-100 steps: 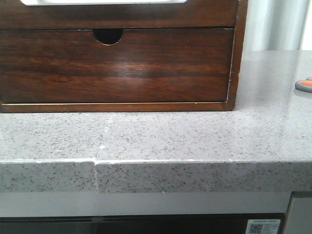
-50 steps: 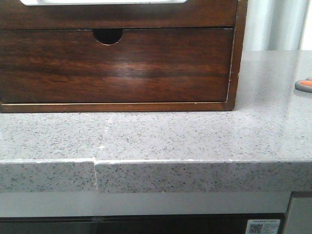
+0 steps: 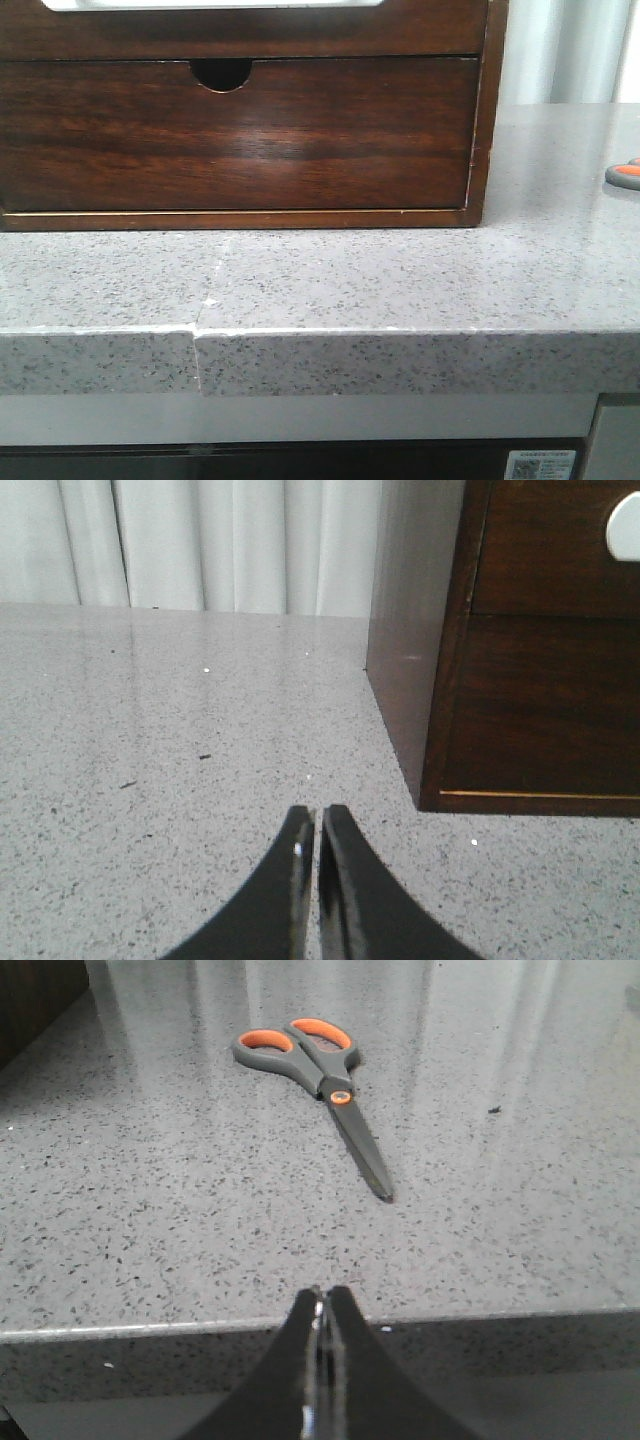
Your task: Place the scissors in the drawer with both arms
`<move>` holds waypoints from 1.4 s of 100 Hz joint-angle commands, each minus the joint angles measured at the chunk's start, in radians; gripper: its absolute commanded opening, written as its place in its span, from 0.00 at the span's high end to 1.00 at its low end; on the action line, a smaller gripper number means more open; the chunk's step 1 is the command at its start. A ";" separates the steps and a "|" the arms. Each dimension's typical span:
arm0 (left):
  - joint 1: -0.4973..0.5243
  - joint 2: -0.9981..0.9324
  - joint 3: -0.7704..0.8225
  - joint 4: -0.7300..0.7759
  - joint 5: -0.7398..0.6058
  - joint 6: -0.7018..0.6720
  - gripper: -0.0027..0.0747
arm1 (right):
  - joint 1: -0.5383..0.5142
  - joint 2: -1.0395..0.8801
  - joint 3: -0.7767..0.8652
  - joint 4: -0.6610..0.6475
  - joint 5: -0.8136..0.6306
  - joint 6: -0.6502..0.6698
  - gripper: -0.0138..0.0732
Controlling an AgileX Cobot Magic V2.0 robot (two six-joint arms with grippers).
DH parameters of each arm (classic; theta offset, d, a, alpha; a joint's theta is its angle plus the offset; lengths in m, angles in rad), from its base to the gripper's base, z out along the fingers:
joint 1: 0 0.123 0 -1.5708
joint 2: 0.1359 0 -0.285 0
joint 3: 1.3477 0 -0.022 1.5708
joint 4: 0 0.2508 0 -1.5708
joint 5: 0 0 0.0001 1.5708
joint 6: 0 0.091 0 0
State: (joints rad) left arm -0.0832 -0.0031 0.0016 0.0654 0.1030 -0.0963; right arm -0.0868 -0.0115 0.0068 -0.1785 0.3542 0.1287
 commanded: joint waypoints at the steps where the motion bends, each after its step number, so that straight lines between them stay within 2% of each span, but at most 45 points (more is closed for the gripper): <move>1: 0.004 -0.030 0.020 -0.009 -0.110 0.004 0.99 | -0.006 -0.017 0.027 -0.027 -0.007 -0.003 0.91; 44: 0.004 -0.030 0.020 -0.001 -0.128 0.004 0.99 | -0.006 -0.017 0.031 -0.011 -0.265 -0.003 0.91; 83: 0.004 -0.030 0.016 -0.008 -0.307 0.002 0.99 | -0.006 -0.017 0.031 0.036 -0.444 -0.001 0.91; 105: 0.004 -0.030 -0.016 -0.008 -0.301 -0.003 0.99 | -0.006 -0.017 0.018 0.068 -0.409 -0.001 0.91; 115: 0.004 -0.025 -0.078 -0.008 -0.230 -0.003 0.99 | -0.006 -0.013 -0.017 0.132 -0.336 -0.001 0.91; 127: 0.004 0.013 -0.165 -0.008 -0.138 -0.003 0.99 | -0.006 0.030 -0.061 0.134 -0.304 -0.001 0.91; 140: 0.004 0.073 -0.250 -0.012 -0.113 -0.003 0.99 | -0.006 0.113 -0.148 0.151 -0.210 -0.001 0.91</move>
State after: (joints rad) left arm -0.0832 0.0210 -0.1756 0.0633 0.0391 -0.0963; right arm -0.0868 0.0390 -0.0633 -0.0438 0.1675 0.1310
